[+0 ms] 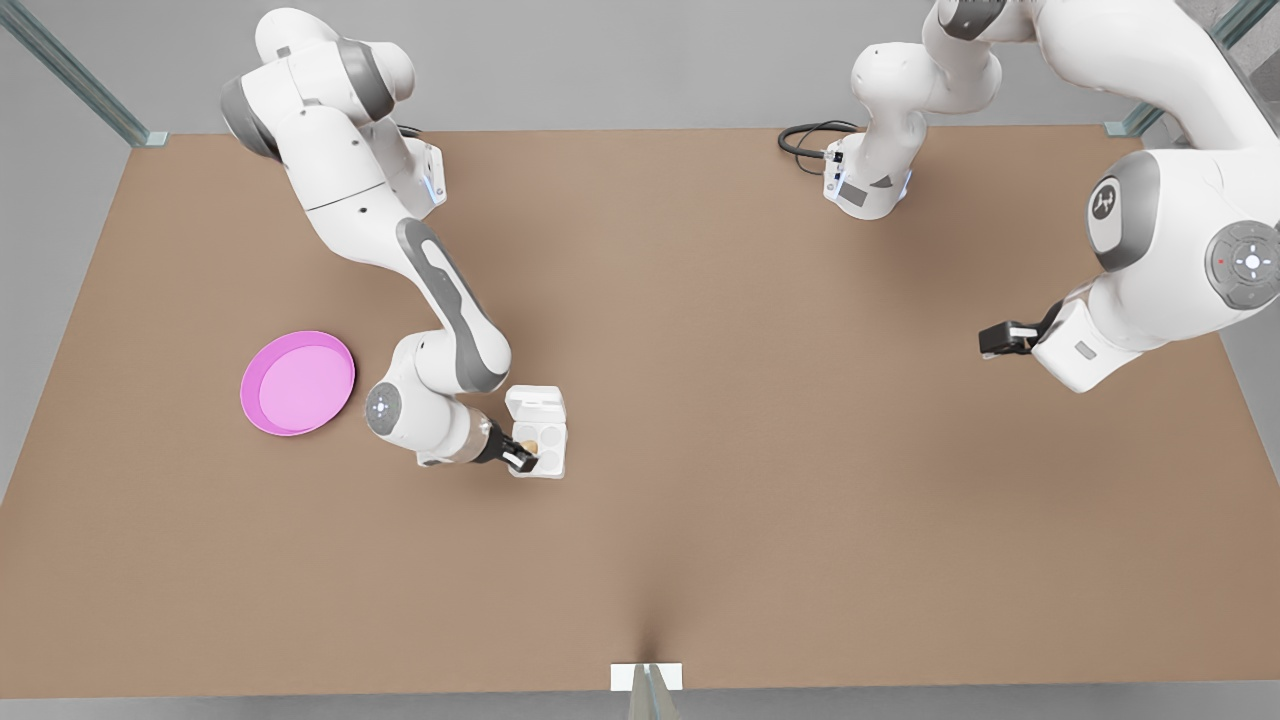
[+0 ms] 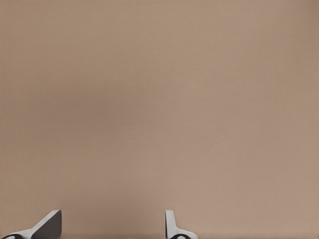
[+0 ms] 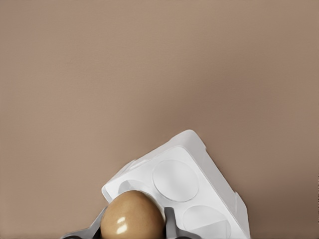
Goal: Pack egg into the box and close the box lid
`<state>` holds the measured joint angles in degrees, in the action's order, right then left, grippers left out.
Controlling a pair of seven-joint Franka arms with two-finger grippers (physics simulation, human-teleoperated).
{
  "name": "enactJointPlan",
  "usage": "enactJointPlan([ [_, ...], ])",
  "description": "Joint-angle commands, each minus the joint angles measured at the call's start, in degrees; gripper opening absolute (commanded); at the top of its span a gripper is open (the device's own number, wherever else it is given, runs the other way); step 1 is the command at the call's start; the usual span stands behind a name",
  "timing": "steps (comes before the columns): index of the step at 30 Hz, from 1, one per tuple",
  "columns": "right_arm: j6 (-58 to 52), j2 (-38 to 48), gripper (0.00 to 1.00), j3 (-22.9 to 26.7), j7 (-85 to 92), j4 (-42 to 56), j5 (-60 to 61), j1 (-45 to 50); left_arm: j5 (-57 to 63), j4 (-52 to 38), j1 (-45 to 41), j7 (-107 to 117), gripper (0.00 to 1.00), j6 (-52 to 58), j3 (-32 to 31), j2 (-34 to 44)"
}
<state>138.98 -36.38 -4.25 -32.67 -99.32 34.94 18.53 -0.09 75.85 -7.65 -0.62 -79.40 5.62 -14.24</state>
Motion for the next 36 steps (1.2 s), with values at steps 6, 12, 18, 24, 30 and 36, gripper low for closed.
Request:
enactJointPlan([
  [6, -0.6, -0.1, 1.0, 0.1, -0.6, -0.4, -1.0, -0.4, 0.0, 0.0, 0.0, 0.0, 1.0, 0.0, 0.0, -0.2],
  [12, -1.4, 1.0, 1.0, 0.1, -0.5, -0.6, -0.9, -0.7, 0.0, 0.0, 0.0, 0.0, 1.0, 0.0, 0.1, -0.2],
  [18, -31.4, 12.6, 1.0, 10.2, 20.8, 11.0, -29.4, -5.4, -0.5, -2.0, -4.8, 37.3, 0.71, -1.1, -17.9, -5.4],
  [24, -38.3, 24.5, 1.0, 8.9, 46.9, 12.1, -38.4, -16.5, -1.1, -14.2, -21.3, 52.5, 0.37, -12.5, -27.9, -23.9],
  [30, -39.8, 24.7, 1.0, 9.5, 46.2, 13.8, -37.1, -18.9, -0.8, -18.8, -29.0, 55.0, 0.37, -21.9, -29.0, -33.2],
  [36, -39.2, 22.8, 1.0, 9.4, 46.1, 14.7, -36.9, -19.1, 3.0, -18.8, -31.1, 52.4, 0.37, -29.0, -28.7, -38.2],
])
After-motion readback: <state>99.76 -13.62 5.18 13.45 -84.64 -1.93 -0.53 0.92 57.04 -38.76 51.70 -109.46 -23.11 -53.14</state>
